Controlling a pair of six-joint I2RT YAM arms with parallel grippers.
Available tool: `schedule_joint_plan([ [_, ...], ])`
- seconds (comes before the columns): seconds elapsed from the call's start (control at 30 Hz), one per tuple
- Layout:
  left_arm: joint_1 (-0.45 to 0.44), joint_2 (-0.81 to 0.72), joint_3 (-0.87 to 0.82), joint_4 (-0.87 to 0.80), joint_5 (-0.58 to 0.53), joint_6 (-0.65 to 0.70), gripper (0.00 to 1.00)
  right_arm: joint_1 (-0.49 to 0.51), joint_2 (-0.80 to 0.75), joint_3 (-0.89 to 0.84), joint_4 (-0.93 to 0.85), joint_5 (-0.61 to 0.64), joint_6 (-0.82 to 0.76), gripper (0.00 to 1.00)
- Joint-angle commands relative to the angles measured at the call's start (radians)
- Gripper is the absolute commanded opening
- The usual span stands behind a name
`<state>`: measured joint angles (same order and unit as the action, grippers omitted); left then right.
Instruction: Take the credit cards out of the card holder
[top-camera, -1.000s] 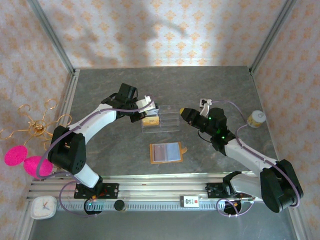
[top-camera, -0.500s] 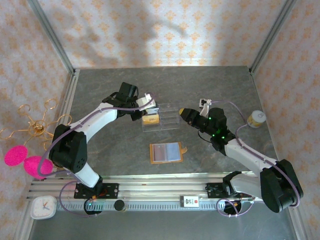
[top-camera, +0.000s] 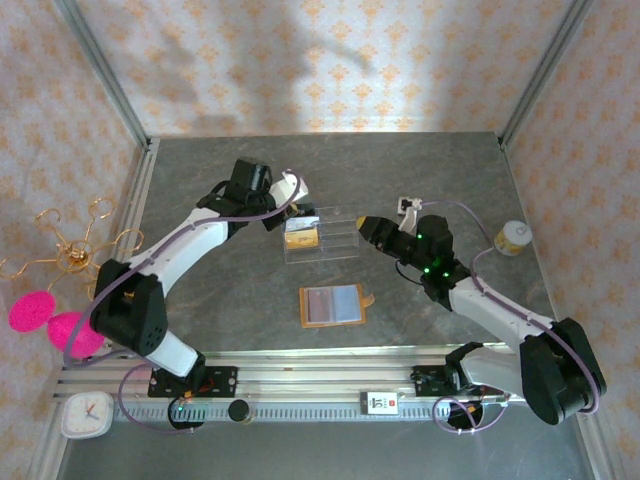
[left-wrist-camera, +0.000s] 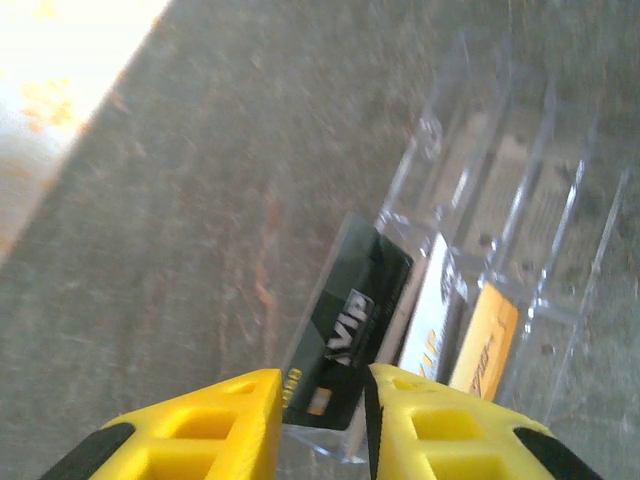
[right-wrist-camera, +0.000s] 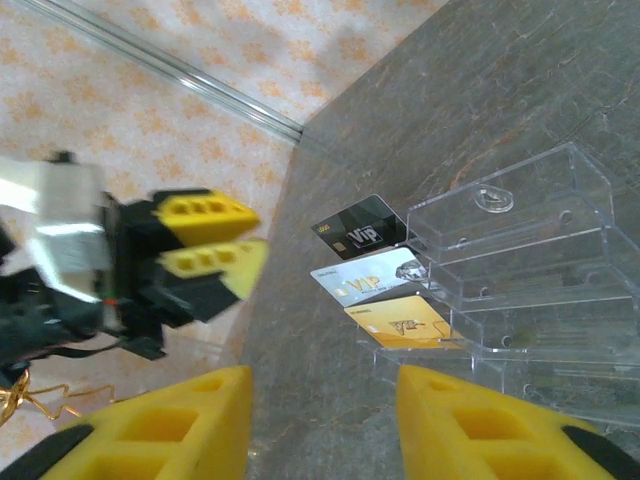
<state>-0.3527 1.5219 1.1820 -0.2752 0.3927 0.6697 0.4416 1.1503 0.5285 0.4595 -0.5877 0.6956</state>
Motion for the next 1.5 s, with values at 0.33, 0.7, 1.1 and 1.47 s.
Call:
schedule_joint_plan([
  [0.33,0.004,-0.317,-0.343,0.594,0.066,-0.886,0.46,0.148,0.253,0.294,-0.287,0.135,-0.271,0.47],
  [0.7,0.004,-0.091,-0.261,0.238,0.111,-0.860,0.39,0.149,0.296,0.335,-0.350,0.125,-0.348,0.46],
  [1.1,0.004,0.052,0.024,-0.184,0.105,-0.664,0.37,0.144,0.254,0.303,-0.340,0.115,-0.357,0.46],
  [1.47,-0.009,0.104,0.176,-0.415,-0.043,-0.579,0.37,0.142,0.240,0.253,-0.295,0.099,-0.346,0.46],
])
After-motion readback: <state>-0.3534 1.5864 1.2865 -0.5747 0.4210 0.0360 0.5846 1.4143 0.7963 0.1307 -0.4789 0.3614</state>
